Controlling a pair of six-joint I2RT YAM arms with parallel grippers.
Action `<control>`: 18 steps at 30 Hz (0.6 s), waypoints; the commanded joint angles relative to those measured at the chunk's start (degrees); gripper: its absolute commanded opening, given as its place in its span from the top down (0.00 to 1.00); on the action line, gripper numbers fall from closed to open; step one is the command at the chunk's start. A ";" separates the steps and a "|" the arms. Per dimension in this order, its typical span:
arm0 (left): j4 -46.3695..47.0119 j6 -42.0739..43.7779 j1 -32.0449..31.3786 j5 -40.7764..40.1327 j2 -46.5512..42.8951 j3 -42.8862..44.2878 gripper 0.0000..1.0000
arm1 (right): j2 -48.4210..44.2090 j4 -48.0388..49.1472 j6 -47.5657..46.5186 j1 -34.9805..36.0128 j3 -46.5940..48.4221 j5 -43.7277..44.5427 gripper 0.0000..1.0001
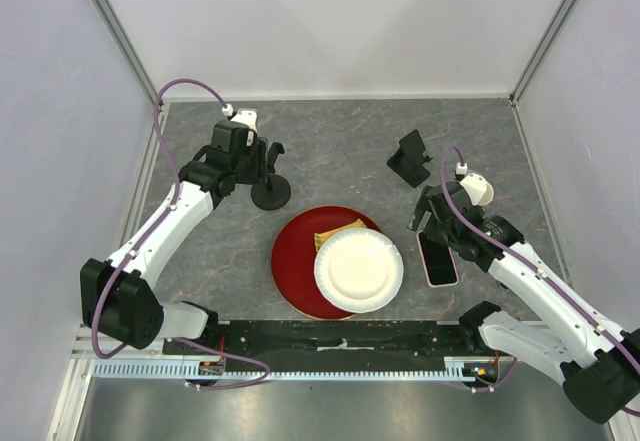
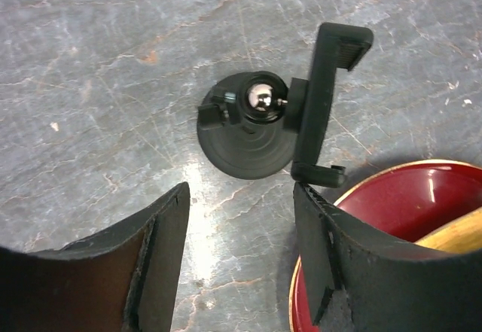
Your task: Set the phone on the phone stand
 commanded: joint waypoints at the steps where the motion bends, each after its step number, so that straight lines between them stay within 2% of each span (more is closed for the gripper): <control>1: 1.42 -2.15 0.12 -7.11 -3.16 0.09 0.36 | -1.90 -1.39 4.95 0.11 -2.19 4.06 0.02; 2: 1.33 -2.15 0.30 -7.55 -3.42 0.09 0.36 | -2.42 -1.56 5.48 0.02 -2.64 4.59 0.02; 4: 2.20 -1.19 0.39 -3.53 -4.12 0.01 0.37 | -3.48 -1.56 6.01 -0.42 -3.34 6.26 0.02; 5: 3.69 -0.57 0.30 0.06 -5.78 -1.65 0.33 | -3.74 -1.56 6.01 -0.59 -3.43 6.70 0.02; 6: 6.84 -0.22 0.30 8.71 -6.41 -2.53 0.31 | -4.01 -1.22 5.67 -0.68 -3.52 7.22 0.02; 8: 8.36 -1.26 0.03 14.22 -5.72 -2.81 0.09 | -4.01 -0.17 5.05 -0.60 -3.78 6.79 0.02; 11: 6.70 -2.15 0.56 9.25 -1.51 -0.27 0.05 | -3.75 1.94 3.47 -0.68 -4.13 4.86 0.02; 14: 8.62 -3.11 1.88 9.32 0.96 0.01 0.04 | -2.78 4.67 1.71 -0.68 -5.10 2.66 0.02; 18: 6.88 -3.56 2.58 6.17 2.99 1.32 0.12 | 0.02 5.47 1.97 -0.68 -5.45 2.48 0.02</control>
